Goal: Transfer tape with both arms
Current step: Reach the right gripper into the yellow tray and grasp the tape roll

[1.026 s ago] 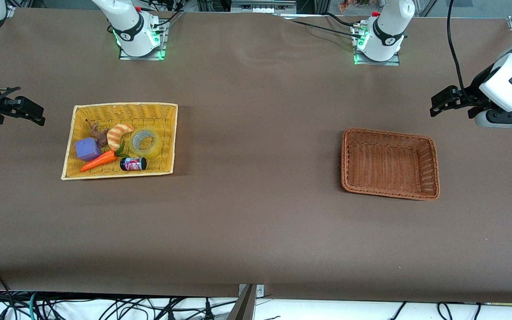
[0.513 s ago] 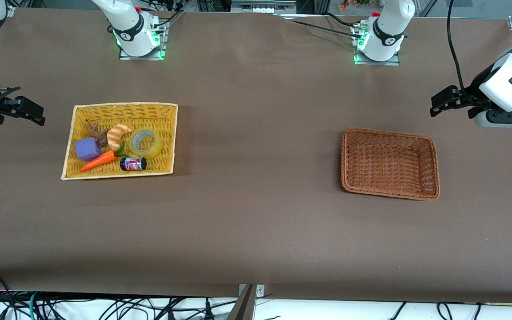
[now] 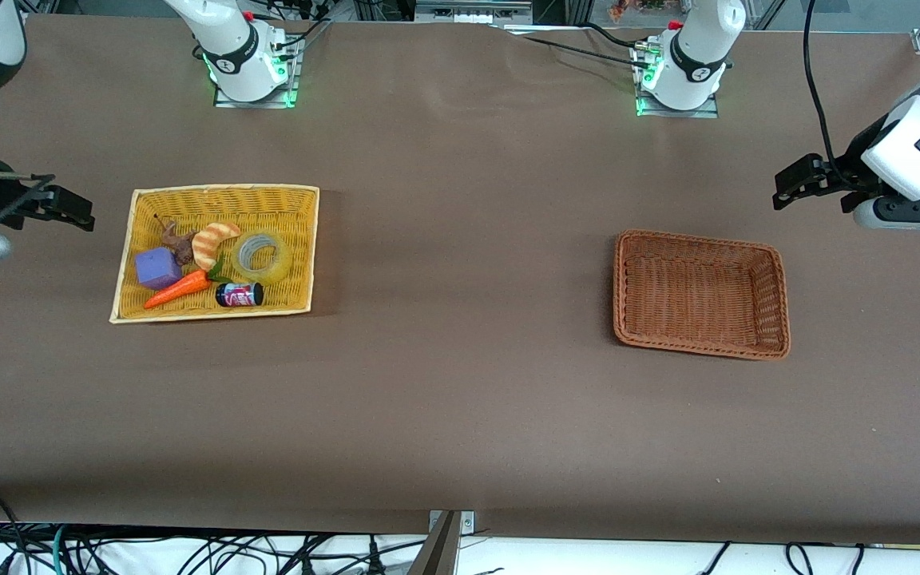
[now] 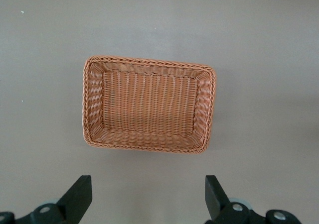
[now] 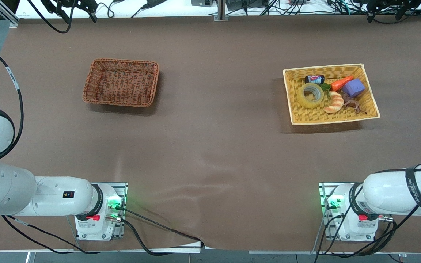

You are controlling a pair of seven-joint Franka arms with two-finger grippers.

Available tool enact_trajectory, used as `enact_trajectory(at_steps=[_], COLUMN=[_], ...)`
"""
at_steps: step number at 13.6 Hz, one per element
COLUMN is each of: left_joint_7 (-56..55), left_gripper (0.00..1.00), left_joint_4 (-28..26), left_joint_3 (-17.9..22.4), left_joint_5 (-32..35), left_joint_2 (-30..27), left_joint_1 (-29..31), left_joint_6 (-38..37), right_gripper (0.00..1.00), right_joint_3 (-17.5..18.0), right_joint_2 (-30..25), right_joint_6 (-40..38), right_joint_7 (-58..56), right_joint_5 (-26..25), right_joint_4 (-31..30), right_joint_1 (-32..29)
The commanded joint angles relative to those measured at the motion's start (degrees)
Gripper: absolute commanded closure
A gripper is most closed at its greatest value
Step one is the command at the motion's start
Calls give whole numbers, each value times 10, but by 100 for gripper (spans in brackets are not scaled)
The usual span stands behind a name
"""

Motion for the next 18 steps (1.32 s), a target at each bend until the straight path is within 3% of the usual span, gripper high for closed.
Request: enact_trajectory(at_steps=[1,4,9,18], left_joint_7=[-5,-5,-5,-5], left_gripper=[0,0,0,0], left_joint_4=[21,21,21,21], left_joint_3=[0,0,0,0], left_joint_5=[4,4,4,4], left_joint_2=[9,9,9,9], left_joint_1=[-1,-1,-1,-1], left_joint_6=[-15,-15,-15,-15], right_gripper=[0,0,0,0], right_joint_3=[6,39,113,122], right_joint_2=[25,-10,-7,50], right_joint_6=[7,208,410,503], right_joint_7=[-3,77,185,224], right_joint_5=[11,27,23,21], right_joint_4=[-32,-226,-389,-418], right_joint_1=[-1,3,3,31])
